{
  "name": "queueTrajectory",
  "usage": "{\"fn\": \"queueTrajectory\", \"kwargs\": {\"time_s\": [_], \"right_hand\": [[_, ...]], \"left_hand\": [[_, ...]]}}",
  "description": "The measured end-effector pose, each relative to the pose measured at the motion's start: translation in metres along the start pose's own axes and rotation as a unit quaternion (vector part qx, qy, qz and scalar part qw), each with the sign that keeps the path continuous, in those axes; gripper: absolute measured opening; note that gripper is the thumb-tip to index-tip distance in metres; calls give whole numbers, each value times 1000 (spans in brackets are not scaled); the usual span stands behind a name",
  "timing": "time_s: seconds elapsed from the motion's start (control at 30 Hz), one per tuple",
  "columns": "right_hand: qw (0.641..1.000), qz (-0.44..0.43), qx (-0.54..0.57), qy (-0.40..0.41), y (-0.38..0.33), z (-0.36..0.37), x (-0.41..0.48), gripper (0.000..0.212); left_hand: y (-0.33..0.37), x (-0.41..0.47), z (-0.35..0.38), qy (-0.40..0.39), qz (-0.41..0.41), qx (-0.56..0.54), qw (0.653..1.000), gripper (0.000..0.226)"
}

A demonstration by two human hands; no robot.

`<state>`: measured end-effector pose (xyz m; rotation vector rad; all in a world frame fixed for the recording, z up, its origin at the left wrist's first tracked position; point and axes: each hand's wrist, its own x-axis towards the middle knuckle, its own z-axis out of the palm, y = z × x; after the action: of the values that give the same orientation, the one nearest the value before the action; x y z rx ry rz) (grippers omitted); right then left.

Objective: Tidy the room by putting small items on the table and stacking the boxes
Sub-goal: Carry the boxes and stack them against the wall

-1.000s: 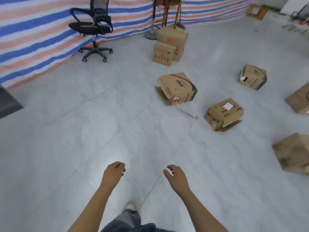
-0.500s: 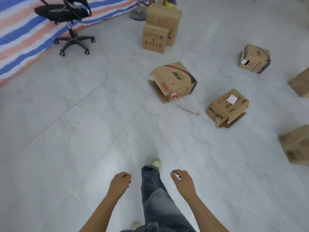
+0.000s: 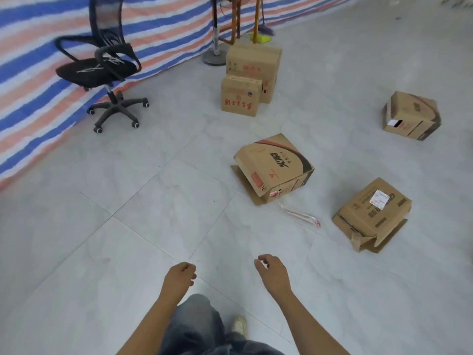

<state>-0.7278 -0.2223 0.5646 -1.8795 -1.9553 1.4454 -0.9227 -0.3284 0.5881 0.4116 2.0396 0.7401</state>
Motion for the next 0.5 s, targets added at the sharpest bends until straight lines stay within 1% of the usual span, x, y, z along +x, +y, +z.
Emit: {"fn": "queueTrajectory", "kwargs": {"time_s": [0.07,0.13,0.23,0.33,0.4,0.5], "right_hand": [[1000,23,-8,-6,0,-5,20,34],[999,45,-15,-1,-5,-14,49,34],[997,71,-11,33,-25,-31,99,34],[993,95,-12,62,-51,-45,147,32],[991,113,-9,68,-71,-54,178,32],[986,142,5,82,-100,-64,211,33]], "left_hand": [[4,23,16,-39,-16,43,998,24],[18,54,21,-71,-37,75,994,25],[65,117,11,-59,-61,33,996,19],[128,183,-2,-52,-37,7,998,17],[171,220,-8,-67,-23,-12,997,16],[222,264,-10,-97,-6,8,995,17]]}}
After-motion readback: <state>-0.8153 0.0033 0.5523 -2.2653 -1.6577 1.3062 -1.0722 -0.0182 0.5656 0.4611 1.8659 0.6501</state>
